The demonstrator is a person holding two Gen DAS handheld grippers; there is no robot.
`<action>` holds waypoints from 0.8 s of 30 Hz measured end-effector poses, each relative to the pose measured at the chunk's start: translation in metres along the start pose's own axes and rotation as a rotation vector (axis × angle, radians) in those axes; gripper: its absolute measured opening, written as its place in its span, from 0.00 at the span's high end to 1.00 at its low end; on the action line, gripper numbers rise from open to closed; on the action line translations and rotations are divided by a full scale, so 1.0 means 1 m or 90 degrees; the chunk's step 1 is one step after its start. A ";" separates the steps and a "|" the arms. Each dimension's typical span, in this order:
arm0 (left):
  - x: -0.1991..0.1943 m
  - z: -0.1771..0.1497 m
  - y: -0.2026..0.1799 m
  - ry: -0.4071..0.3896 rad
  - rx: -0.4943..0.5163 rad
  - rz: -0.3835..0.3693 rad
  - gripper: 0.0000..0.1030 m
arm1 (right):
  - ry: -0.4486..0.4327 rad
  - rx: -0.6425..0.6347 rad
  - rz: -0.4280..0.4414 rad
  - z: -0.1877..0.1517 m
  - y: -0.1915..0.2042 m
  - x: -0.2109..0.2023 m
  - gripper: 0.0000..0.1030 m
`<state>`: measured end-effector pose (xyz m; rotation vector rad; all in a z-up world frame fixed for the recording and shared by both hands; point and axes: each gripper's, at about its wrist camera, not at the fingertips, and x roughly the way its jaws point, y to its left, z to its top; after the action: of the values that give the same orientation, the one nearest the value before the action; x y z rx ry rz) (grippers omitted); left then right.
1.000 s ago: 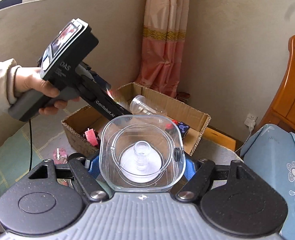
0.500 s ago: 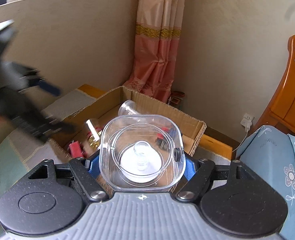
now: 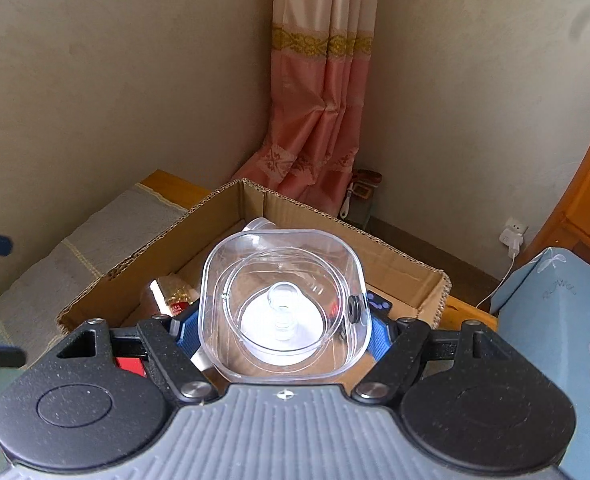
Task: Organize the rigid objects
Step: 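Carry the capsule bottle and clear container over the box and release both, then move the left tool to the pink keychain while the right tool approaches the MEDICAL tub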
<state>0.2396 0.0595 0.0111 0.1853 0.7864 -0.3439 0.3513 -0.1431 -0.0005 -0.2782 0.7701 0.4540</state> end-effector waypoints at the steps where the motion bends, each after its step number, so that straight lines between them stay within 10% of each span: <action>1: -0.002 -0.002 0.001 -0.004 -0.002 -0.003 0.06 | 0.002 0.001 -0.001 0.001 0.001 0.004 0.22; 6: -0.004 -0.011 0.006 -0.006 -0.017 -0.019 0.05 | 0.010 0.020 -0.011 -0.004 0.001 0.020 0.01; 24: -0.014 -0.040 -0.008 0.012 -0.037 -0.015 0.05 | -0.003 0.081 -0.057 -0.075 0.005 -0.052 0.00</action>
<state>0.2008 0.0668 -0.0072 0.1245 0.8175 -0.3409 0.2707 -0.1841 -0.0151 -0.1922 0.7750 0.3197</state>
